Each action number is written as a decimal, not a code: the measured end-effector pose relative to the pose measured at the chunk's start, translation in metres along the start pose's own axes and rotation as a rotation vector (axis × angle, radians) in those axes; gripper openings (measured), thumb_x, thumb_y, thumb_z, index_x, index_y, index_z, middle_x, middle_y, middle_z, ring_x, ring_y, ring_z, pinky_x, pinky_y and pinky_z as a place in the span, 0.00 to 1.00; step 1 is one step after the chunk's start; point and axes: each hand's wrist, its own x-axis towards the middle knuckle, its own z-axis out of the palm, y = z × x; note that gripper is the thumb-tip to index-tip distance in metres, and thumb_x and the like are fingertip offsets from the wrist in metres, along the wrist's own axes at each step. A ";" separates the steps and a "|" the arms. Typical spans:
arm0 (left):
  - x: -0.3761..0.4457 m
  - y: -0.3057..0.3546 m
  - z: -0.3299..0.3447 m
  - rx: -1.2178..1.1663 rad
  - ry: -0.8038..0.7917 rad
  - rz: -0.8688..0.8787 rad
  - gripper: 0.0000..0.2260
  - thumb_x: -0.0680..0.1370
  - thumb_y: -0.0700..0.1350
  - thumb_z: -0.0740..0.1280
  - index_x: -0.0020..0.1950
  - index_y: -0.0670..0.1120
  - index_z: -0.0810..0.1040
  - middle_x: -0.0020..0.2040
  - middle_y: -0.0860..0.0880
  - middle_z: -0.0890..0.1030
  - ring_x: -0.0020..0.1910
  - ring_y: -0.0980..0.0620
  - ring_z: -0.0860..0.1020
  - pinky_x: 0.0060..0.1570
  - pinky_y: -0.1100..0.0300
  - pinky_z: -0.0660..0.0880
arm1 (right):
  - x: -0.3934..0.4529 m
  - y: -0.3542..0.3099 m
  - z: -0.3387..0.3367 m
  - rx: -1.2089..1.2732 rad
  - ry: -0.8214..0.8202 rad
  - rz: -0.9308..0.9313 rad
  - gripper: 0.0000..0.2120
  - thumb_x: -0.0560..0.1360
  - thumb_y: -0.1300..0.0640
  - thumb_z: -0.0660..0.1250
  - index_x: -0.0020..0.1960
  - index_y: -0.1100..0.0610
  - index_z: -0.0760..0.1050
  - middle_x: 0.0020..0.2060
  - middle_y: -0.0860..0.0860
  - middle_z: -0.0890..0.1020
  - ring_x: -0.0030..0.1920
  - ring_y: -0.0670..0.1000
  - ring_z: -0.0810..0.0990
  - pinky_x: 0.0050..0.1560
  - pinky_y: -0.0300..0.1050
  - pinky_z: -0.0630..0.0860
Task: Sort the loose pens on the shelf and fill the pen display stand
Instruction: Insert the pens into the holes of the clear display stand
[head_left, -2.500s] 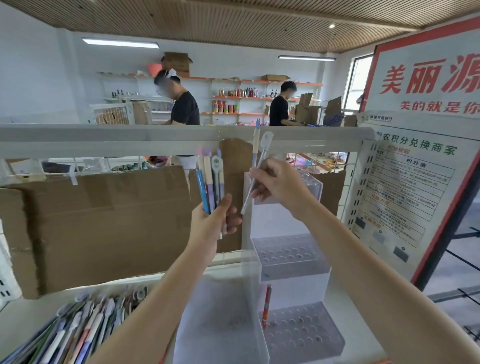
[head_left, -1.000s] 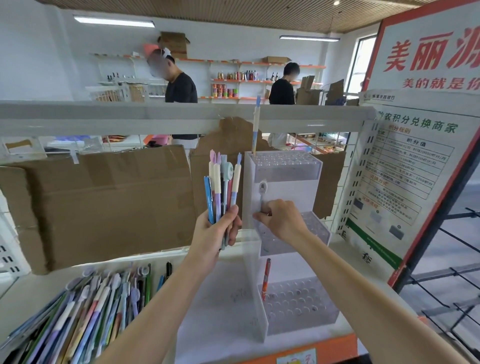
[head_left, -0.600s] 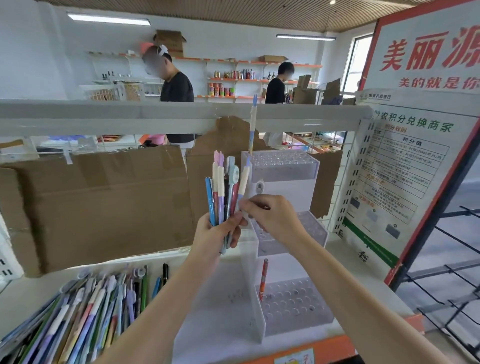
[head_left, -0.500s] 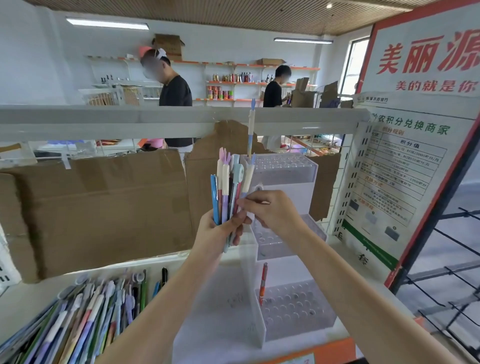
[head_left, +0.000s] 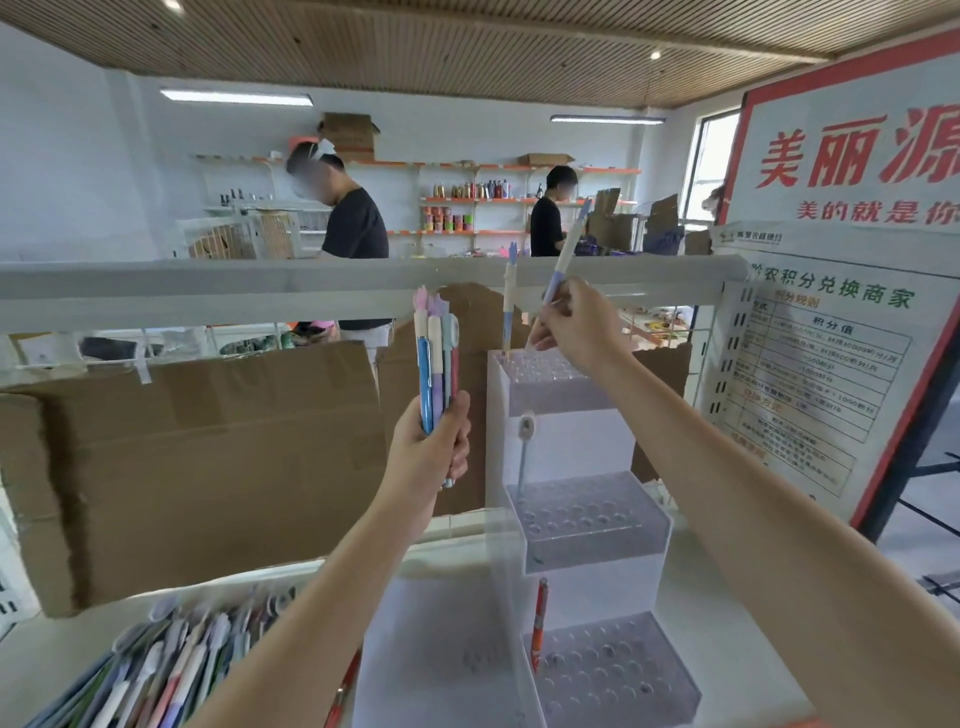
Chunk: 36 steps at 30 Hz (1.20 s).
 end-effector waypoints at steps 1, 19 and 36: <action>0.001 0.000 0.000 -0.004 0.005 -0.003 0.06 0.78 0.45 0.64 0.45 0.45 0.69 0.29 0.52 0.68 0.23 0.57 0.63 0.21 0.66 0.61 | 0.003 0.002 0.003 -0.008 -0.018 0.001 0.07 0.79 0.60 0.61 0.54 0.62 0.71 0.40 0.57 0.82 0.35 0.50 0.82 0.43 0.46 0.82; 0.003 -0.001 -0.001 -0.047 -0.044 -0.028 0.04 0.79 0.43 0.63 0.51 0.43 0.72 0.32 0.48 0.75 0.26 0.56 0.69 0.23 0.65 0.67 | 0.011 0.013 0.015 -0.371 -0.170 -0.001 0.06 0.74 0.57 0.69 0.44 0.60 0.81 0.37 0.54 0.79 0.37 0.52 0.74 0.30 0.38 0.63; -0.003 0.000 -0.001 -0.088 -0.047 -0.024 0.04 0.78 0.42 0.64 0.51 0.42 0.73 0.32 0.48 0.75 0.26 0.56 0.69 0.23 0.65 0.67 | 0.004 0.014 0.018 -0.424 -0.151 -0.013 0.09 0.75 0.57 0.68 0.47 0.64 0.80 0.40 0.57 0.81 0.40 0.54 0.76 0.34 0.42 0.68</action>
